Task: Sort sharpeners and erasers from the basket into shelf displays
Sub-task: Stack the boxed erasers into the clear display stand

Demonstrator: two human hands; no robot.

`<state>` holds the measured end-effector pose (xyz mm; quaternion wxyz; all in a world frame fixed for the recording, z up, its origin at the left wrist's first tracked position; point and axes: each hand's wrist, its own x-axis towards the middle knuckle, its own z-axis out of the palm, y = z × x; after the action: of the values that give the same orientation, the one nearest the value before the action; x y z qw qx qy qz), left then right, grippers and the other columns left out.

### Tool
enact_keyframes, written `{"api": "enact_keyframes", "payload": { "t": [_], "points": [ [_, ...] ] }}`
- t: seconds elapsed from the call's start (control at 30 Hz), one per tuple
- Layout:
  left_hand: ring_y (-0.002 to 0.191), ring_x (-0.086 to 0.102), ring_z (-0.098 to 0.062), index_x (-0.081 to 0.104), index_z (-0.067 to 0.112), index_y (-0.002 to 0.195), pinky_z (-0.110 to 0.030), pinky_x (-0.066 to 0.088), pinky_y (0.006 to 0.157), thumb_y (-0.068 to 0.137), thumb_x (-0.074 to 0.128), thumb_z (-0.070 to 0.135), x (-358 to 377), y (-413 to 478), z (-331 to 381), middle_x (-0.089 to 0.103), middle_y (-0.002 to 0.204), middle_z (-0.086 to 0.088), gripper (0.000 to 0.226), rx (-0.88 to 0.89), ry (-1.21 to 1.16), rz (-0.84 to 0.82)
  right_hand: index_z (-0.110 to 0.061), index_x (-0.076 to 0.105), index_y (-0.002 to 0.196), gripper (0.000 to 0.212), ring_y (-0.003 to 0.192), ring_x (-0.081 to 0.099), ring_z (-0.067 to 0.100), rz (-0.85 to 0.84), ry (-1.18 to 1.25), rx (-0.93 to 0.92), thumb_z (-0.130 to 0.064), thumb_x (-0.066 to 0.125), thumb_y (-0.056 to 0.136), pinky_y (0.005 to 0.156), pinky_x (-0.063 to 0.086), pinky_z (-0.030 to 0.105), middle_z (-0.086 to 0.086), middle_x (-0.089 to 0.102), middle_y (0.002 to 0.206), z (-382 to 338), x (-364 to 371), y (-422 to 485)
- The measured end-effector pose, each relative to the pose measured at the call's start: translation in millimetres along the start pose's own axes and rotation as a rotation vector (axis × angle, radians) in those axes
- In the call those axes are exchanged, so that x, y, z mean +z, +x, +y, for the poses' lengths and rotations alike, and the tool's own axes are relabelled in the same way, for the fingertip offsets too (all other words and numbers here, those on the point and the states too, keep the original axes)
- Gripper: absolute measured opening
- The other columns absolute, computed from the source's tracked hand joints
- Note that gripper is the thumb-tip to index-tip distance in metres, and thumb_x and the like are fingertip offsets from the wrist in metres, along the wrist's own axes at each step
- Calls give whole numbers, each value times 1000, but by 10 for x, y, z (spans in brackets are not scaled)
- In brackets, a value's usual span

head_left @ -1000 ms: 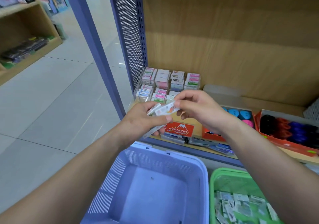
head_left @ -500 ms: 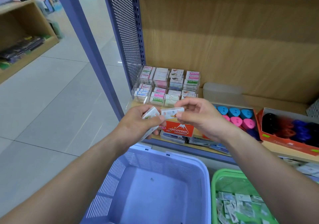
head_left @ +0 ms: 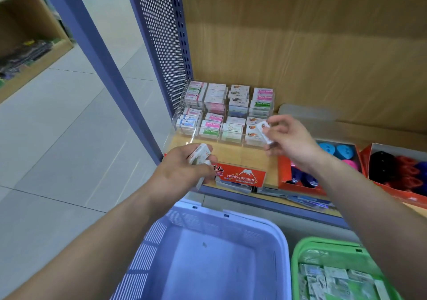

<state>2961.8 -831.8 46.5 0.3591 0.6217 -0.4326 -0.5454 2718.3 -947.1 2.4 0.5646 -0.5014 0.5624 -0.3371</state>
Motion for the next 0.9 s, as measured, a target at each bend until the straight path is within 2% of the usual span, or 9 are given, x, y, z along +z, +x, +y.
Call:
{"api": "enact_keyframes", "payload": {
  "t": [0.1, 0.2, 0.3, 0.4, 0.53, 0.63, 0.7, 0.8, 0.9],
  "points": [
    [80, 69, -13, 68, 4, 109, -29, 57, 79, 88, 66, -6, -24, 69, -16, 70, 94, -4, 23, 19, -23, -7, -11, 62, 105, 20, 70, 69, 23, 102, -271, -86, -13, 75, 90, 74, 60, 41, 9, 70, 88, -18, -92, 382],
    [79, 73, -10, 71, 7, 105, -21, 57, 71, 96, 62, 3, -34, 100, -21, 74, 87, -6, 13, 48, -8, 14, -22, 67, 90, 12, 71, 62, 8, 138, -655, -197, -22, 78, 85, 62, 45, 25, -3, 68, 82, -21, -102, 692],
    [80, 72, -11, 72, 5, 107, -18, 55, 70, 99, 59, 8, -43, 134, -44, 74, 89, -10, 15, 33, -69, 38, -27, 65, 89, 12, 80, 61, 9, 77, -884, -238, -28, 77, 86, 65, 43, 25, -10, 65, 84, 69, -79, 891],
    [86, 74, -15, 73, 7, 106, -22, 57, 74, 100, 59, 11, -55, 156, -61, 75, 94, -12, 16, 6, -62, 52, -26, 68, 95, 11, 88, 64, 13, 0, -915, -264, -31, 75, 88, 80, 54, 34, -8, 68, 91, 180, -73, 969],
    [87, 74, -17, 74, 8, 105, -27, 56, 75, 99, 59, 8, -60, 164, -53, 76, 97, -11, 17, -53, -79, 45, -27, 75, 105, 14, 97, 62, 15, -34, -1059, -303, -32, 65, 96, 87, 53, 37, -6, 67, 108, 192, -51, 906],
    [86, 72, -15, 73, 7, 105, -30, 57, 79, 100, 56, 7, -63, 128, -40, 75, 98, -11, 17, -64, -69, 17, -25, 73, 117, 23, 96, 59, 13, 91, -1014, -374, -29, 59, 100, 80, 49, 31, -1, 69, 114, 118, -35, 705],
    [85, 71, -15, 71, 7, 107, -28, 59, 80, 101, 56, 8, -69, 76, -21, 76, 101, -11, 17, -32, -56, -7, -26, 73, 115, 21, 90, 56, -2, 103, -848, -435, -28, 60, 100, 76, 43, 24, -9, 69, 111, -19, 57, 421],
    [79, 70, -12, 69, 4, 113, -22, 57, 70, 101, 56, 8, -71, 1, 42, 77, 99, -4, 18, 4, -61, -31, -33, 73, 108, 17, 77, 61, -7, -145, -415, -410, -23, 62, 98, 72, 45, 15, -16, 73, 97, -279, 323, -122],
    [81, 70, -15, 69, 5, 115, -21, 55, 67, 102, 54, 7, -51, -93, 117, 77, 99, -4, 20, 57, -48, -93, -25, 73, 113, 19, 76, 64, 8, -307, -314, -400, -20, 65, 97, 67, 47, 14, -4, 73, 100, -432, 541, -501]
  ]
}}
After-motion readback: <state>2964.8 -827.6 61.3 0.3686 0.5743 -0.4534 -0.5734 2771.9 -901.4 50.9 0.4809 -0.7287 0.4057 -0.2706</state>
